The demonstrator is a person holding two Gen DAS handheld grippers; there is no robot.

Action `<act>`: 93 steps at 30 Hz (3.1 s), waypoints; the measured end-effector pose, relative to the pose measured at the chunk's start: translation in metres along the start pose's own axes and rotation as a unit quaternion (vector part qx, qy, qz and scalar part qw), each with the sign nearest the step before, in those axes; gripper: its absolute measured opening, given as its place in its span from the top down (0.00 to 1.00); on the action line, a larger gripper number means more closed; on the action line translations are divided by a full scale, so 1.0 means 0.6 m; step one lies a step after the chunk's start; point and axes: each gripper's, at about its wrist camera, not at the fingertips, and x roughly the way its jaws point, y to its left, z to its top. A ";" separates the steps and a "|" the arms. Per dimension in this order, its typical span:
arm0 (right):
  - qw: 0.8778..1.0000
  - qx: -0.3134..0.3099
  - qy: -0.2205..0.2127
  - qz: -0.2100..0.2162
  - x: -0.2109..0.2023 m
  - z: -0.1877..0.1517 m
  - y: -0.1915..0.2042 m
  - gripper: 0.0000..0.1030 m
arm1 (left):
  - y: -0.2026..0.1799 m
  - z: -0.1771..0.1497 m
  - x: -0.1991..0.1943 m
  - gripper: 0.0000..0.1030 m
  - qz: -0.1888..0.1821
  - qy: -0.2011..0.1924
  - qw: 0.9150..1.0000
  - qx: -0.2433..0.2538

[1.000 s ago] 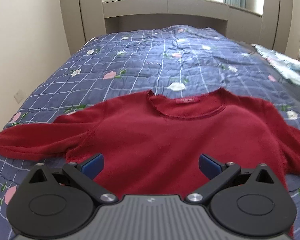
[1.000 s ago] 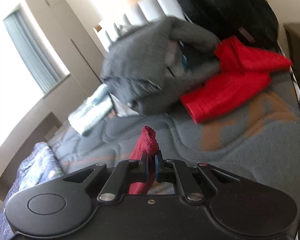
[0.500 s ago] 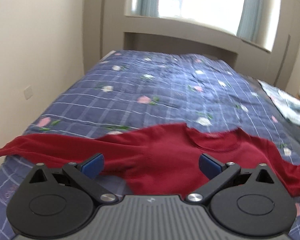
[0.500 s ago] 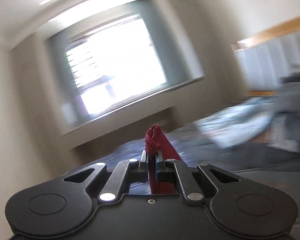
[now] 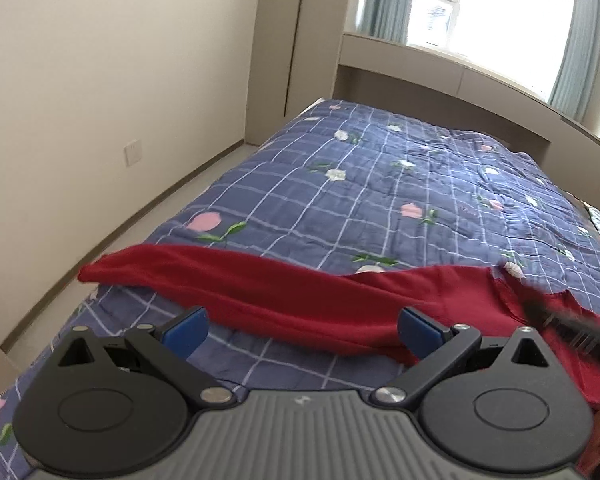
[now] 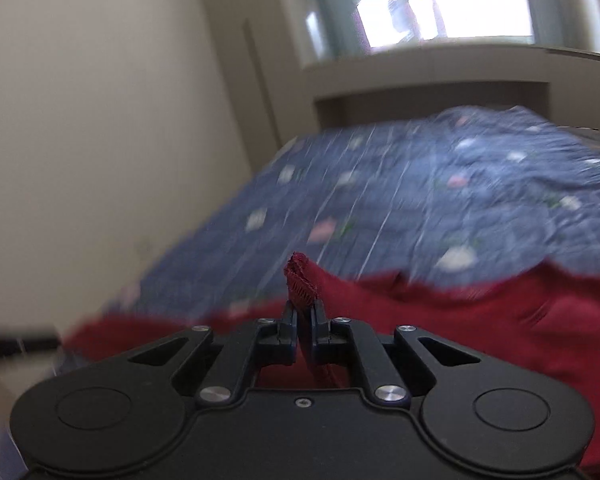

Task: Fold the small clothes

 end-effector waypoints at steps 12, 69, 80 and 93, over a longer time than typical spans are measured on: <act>0.995 0.068 0.033 0.062 -0.046 -0.031 -0.076 0.21 | -0.055 -0.020 0.055 0.00 -0.073 0.021 0.997 -0.002; 0.982 0.010 -0.019 -0.188 -0.273 -0.176 -0.362 0.25 | -0.255 -0.051 0.224 0.99 -0.081 0.046 0.991 0.092; 0.984 0.060 -0.032 -0.165 -0.237 -0.180 -0.341 0.45 | -0.258 -0.051 0.226 0.99 -0.075 0.048 0.992 0.094; 0.967 0.152 -0.080 -0.189 -0.245 -0.164 -0.368 0.91 | -0.256 -0.051 0.231 0.98 -0.076 0.054 0.992 0.089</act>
